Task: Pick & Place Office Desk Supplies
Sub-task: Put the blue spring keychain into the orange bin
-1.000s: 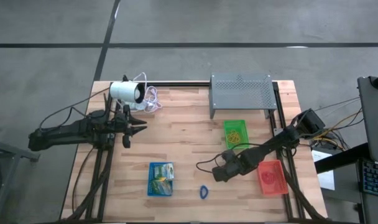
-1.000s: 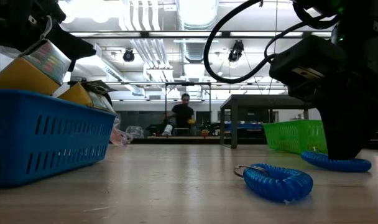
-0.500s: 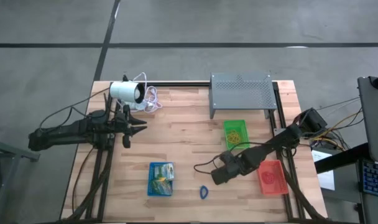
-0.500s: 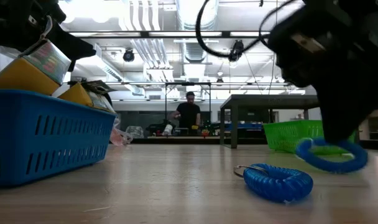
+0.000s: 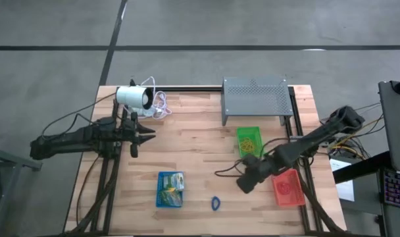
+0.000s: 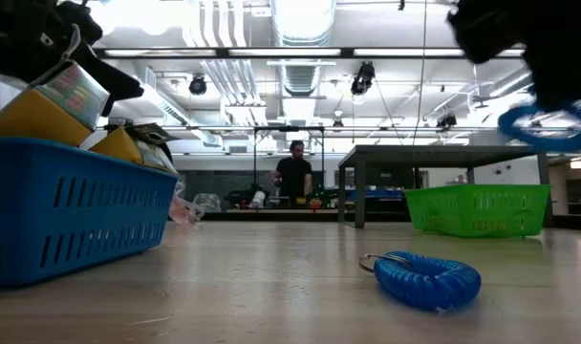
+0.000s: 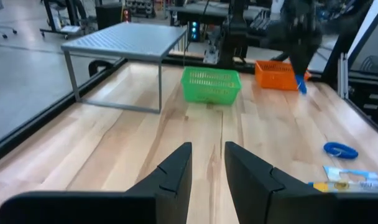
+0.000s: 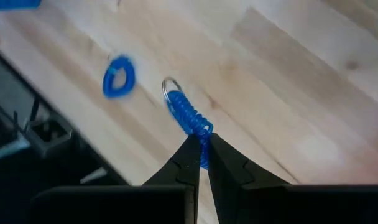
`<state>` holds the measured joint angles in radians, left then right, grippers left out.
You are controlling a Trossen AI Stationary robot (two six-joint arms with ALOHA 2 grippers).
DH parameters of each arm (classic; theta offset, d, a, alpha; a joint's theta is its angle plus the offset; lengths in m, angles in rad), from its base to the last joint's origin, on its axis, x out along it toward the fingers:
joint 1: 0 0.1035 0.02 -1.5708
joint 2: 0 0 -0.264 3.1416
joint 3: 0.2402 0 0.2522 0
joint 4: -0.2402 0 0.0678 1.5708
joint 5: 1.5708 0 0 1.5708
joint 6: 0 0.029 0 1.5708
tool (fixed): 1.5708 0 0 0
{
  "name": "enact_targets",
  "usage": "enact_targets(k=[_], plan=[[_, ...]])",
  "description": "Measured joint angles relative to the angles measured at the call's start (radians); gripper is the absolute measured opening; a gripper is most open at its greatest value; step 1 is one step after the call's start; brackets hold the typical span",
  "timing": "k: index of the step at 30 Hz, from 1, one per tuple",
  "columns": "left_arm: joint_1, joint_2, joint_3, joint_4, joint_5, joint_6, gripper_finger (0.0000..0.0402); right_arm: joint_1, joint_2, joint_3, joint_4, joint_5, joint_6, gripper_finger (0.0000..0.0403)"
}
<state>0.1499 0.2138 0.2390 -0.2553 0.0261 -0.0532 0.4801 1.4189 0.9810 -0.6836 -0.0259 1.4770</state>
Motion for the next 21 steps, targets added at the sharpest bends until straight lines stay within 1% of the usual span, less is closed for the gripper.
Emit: enact_targets(k=[3,8,13,21], plan=[[0.0,0.0,0.0,-0.031,0.0,0.0,0.0099,0.001,-0.081,0.0,-0.073,-0.02,-0.052,0.0017],[0.0,0.0,0.0,-0.095,0.0,0.0,0.0099,0.006,-0.196,0.0,-0.211,-0.028,-0.191,0.0017],[0.0,0.0,0.0,-0.155,0.0,0.0,0.0099,0.018,-0.278,0.0,-0.37,-0.039,-0.163,0.0017],[0.0,0.0,0.0,-0.195,0.0,0.0,0.0099,0.04,-0.343,-0.002,-0.501,-0.053,-0.181,0.0017]])
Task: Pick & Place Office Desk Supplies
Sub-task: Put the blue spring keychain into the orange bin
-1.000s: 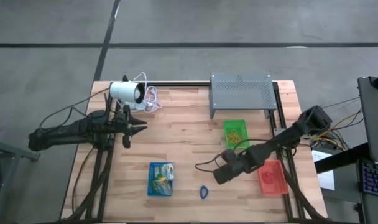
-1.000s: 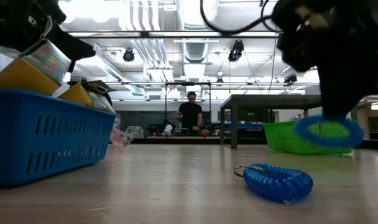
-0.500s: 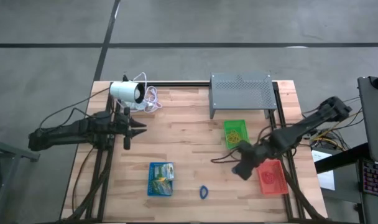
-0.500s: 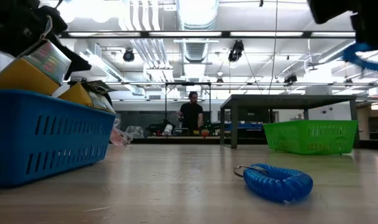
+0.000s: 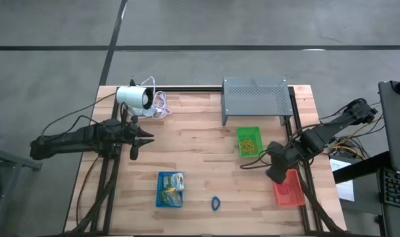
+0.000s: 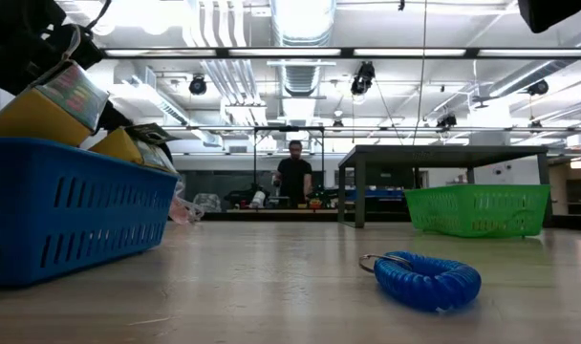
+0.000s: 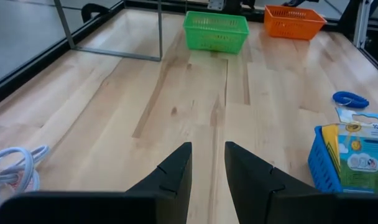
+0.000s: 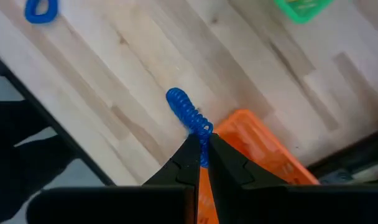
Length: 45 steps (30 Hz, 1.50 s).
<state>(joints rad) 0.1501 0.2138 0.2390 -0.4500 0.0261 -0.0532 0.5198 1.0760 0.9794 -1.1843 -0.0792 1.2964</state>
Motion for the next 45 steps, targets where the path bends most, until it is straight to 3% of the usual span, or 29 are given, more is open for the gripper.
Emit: enact_targets(k=[13,21,30,38,45], plan=[[0.0,0.0,0.0,0.001,0.0,0.029,0.0099,0.0,-0.007,-0.003,-0.047,-0.002,-0.044,0.0017],[0.0,0.0,0.0,0.002,0.0,0.026,0.0098,0.02,-0.009,-0.003,-0.186,-0.198,-0.021,0.0017],[0.0,0.0,0.0,0.003,0.0,0.026,0.0098,0.147,-0.014,-0.011,-0.199,-0.207,0.068,0.0017],[0.0,0.0,0.0,0.002,0.0,0.026,0.0098,0.276,-0.013,-0.102,-0.085,-0.122,0.168,0.0017],[0.0,0.0,0.0,0.002,0.0,0.026,0.0098,0.337,-0.014,-0.287,0.162,-0.122,0.207,0.0017]])
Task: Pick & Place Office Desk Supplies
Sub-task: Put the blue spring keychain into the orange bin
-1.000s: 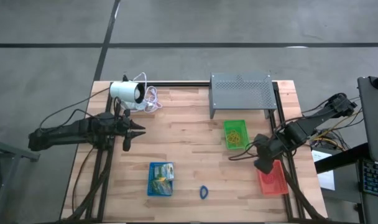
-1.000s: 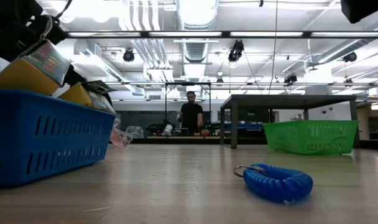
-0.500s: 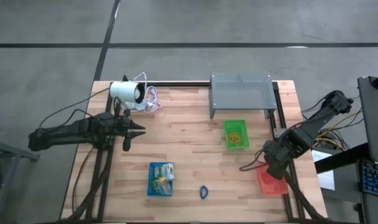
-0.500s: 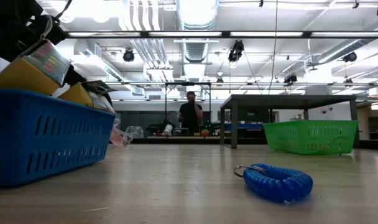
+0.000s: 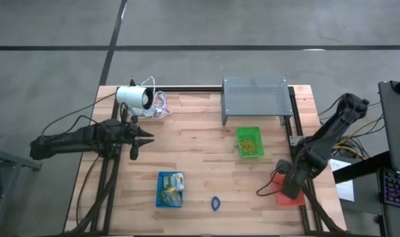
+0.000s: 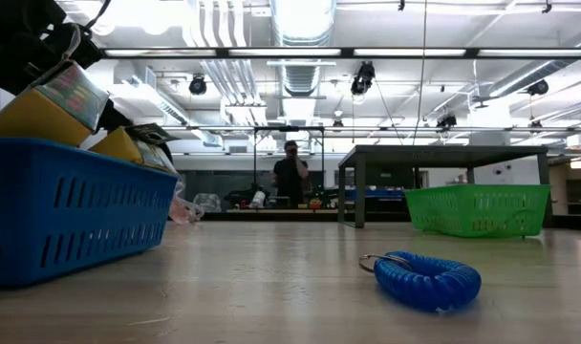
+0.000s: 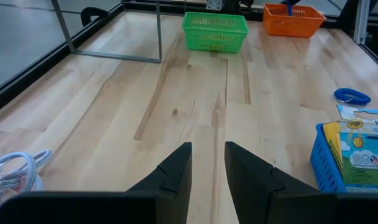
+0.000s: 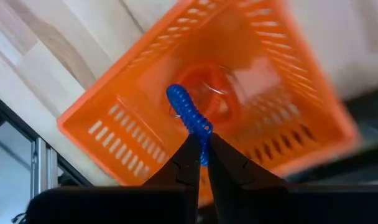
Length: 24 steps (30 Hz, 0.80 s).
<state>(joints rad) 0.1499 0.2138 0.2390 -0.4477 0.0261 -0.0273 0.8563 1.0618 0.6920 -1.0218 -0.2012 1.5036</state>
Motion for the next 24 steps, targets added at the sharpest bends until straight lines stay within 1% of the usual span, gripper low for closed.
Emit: enact_targets(k=[3,5,9,12,16,24], plan=[[0.0,0.0,0.0,0.0,0.0,0.0,0.0098,0.01,0.0,-0.076,0.12,0.001,0.013,0.0017],[0.0,0.0,0.0,-0.001,0.0,0.0,0.0098,0.011,0.0,-0.109,0.147,0.001,0.035,0.0017],[0.0,0.0,0.0,-0.001,0.0,0.0,0.0098,0.011,0.0,-0.131,0.146,0.001,0.063,0.0019],[0.0,0.0,0.0,-0.001,0.0,0.0,0.0098,0.011,0.0,-0.131,0.147,0.005,0.044,0.002],[0.0,0.0,0.0,-0.001,0.0,0.0,0.0098,0.012,0.0,-0.123,0.149,0.047,0.034,0.002],[0.0,0.0,0.0,-0.001,0.0,0.0,0.0099,0.012,0.001,-0.123,0.146,0.047,0.02,0.002]])
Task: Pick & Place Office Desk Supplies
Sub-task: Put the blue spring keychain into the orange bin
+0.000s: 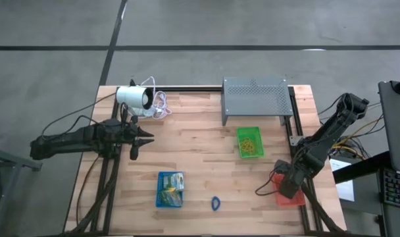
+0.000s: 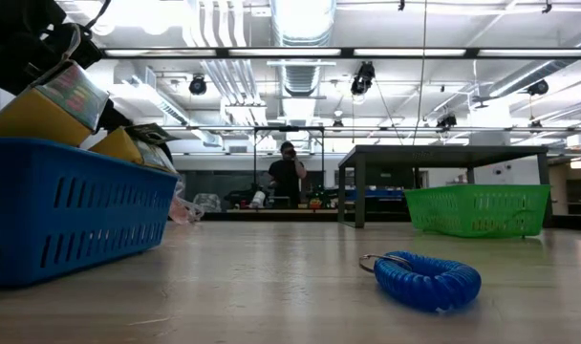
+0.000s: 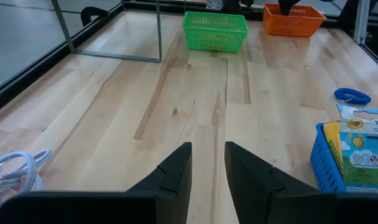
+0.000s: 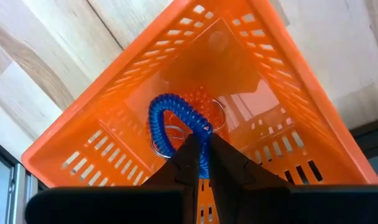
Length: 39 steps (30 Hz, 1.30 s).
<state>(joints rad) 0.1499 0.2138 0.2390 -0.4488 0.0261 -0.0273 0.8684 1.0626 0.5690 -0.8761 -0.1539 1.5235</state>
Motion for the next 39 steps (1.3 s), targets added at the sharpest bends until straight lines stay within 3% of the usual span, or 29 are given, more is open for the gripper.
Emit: enact_targets(k=[12,20,32,39], plan=[[0.0,0.0,0.0,0.0,0.0,0.0,0.0099,0.0,-0.001,0.001,-0.003,0.0,-0.035,0.0021],[0.0,0.0,0.0,0.0,0.0,0.0,0.0099,0.004,-0.007,0.0,0.071,-0.005,-0.099,0.006],[0.0,0.0,0.0,0.0,0.0,0.0,0.0099,0.011,-0.003,0.002,0.043,-0.004,-0.033,0.0068],[0.0,0.0,0.0,0.0,0.0,0.0,0.0099,0.011,-0.027,0.113,-0.132,0.003,-0.031,0.0068]])
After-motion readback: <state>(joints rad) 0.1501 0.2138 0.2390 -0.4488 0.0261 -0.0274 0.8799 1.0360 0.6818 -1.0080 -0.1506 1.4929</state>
